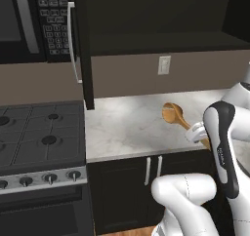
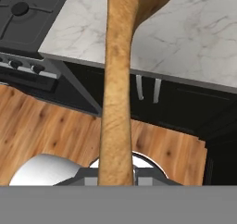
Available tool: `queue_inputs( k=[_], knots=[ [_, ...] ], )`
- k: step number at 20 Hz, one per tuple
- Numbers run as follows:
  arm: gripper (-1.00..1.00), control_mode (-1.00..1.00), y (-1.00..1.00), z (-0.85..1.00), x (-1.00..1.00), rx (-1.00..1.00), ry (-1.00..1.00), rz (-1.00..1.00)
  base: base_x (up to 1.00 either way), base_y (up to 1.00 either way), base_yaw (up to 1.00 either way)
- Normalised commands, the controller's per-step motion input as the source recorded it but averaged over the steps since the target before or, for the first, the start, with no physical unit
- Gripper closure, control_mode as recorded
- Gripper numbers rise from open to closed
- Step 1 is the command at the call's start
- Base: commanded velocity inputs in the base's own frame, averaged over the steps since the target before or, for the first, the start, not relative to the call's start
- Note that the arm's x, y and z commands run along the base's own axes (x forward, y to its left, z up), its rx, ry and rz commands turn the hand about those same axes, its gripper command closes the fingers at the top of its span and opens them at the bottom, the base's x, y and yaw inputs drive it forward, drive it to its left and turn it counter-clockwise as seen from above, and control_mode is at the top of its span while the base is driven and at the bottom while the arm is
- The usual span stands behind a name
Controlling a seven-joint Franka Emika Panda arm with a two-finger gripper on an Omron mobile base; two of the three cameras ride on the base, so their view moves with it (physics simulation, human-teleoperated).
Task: Organize the utensils by type. Pick up the wooden spoons from the counter and place them in the open cabinet. Then pick up the metallic utensils from the counter and place them in the open drawer.
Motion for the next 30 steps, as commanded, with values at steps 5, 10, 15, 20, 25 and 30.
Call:
queue_inputs(
  k=[5,10,15,20,25,30],
  knots=[
    [1.0,1.0,0.0,0.0,0.0,0.0,0.0,0.0,0.0,0.0,0.0],
    [1.0,1.0,0.0,0.0,0.0,0.0,0.0,0.0,0.14,0.0,0.0],
    [1.0,1.0,0.0,0.0,0.0,0.0,0.0,0.0,0.37,0.0,0.0],
    [1.0,1.0,0.0,0.0,0.0,0.0,0.0,0.0,0.01,0.0,0.0],
    [1.0,-1.0,-0.01,0.04,0.03,0.0,-0.05,0.0,0.0,0.0,0.0],
    [1.0,-1.0,-0.02,0.45,0.02,0.0,-0.11,0.1,0.0,0.0,0.0]
  ],
)
